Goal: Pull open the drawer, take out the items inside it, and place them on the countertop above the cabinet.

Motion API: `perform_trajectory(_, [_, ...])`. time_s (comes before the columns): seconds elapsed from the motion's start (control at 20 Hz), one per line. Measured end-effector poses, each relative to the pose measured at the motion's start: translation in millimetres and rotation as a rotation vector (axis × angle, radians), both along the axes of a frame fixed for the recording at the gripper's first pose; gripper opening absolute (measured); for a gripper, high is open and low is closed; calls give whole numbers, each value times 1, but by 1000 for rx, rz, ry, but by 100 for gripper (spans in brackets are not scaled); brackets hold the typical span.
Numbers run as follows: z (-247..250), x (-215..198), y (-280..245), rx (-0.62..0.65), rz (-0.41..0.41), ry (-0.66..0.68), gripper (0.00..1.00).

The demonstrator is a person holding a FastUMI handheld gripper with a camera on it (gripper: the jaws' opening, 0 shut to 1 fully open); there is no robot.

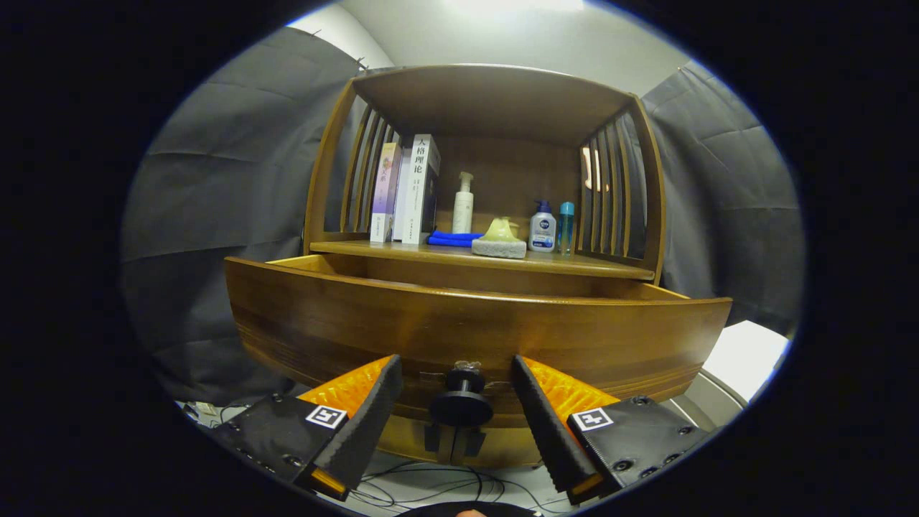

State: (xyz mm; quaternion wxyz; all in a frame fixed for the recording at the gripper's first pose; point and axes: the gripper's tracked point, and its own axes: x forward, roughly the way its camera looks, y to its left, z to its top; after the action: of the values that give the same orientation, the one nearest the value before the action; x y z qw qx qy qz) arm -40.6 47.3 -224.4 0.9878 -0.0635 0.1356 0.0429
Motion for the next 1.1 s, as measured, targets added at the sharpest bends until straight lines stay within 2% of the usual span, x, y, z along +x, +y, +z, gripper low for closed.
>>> perform_trajectory(1.1, [-7,68,1,33,-56,20,98])
